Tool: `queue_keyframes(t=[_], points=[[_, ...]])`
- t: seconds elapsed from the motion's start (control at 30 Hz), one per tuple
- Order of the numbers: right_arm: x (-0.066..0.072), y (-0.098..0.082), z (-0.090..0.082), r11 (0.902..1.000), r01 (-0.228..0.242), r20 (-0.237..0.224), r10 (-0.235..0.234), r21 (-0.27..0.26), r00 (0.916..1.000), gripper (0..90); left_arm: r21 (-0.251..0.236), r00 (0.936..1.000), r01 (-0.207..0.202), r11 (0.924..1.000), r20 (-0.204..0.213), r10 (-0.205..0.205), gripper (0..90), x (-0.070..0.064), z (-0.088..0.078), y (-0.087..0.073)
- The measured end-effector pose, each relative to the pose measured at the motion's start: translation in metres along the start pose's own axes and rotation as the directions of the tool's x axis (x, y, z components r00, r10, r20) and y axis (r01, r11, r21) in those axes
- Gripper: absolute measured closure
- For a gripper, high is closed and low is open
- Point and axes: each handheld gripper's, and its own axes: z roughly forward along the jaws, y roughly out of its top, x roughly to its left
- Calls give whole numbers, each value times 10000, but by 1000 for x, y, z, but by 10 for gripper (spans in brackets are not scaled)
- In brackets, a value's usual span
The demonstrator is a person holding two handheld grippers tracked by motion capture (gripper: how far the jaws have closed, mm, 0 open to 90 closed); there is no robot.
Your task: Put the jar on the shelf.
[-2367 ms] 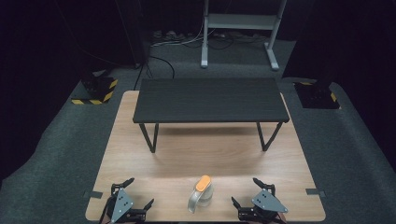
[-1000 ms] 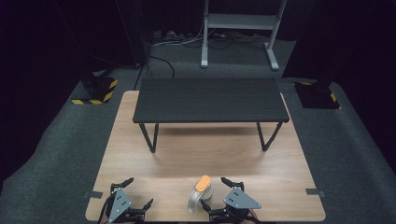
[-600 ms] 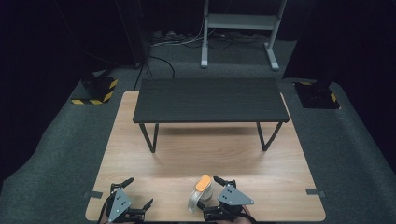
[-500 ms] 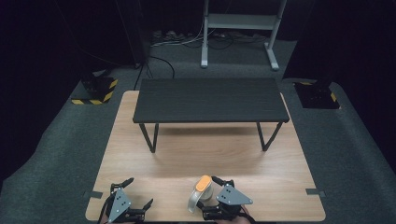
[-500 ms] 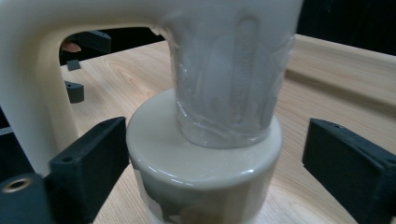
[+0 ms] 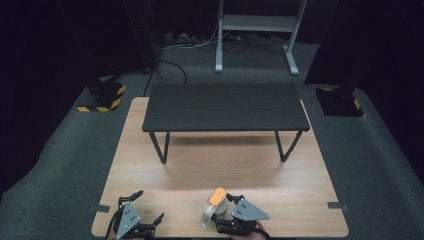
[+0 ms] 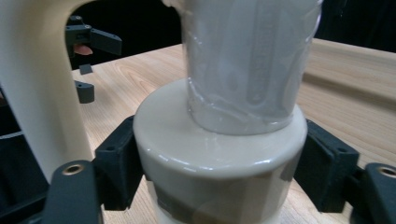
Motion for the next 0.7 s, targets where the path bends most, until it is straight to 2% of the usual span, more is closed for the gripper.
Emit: queue_keyframes(t=[0.1, 0.23, 0.7], points=[[0, -2, 0, 9997, 179, -14, -179, -182, 9998, 282, 6, 10000, -9, 10000, -15, 9, 6, 0, 0, 0], [0, -4, -1, 9994, 166, -11, -167, -319, 9999, 285, 21, 10000, -47, 10000, -10, 47, 6, 0, 0, 0], [0, -3, -1, 9994, 128, 78, -126, -307, 9999, 287, 13, 10000, 3, 10000, 6, -3, 7, 0, 0, 0]])
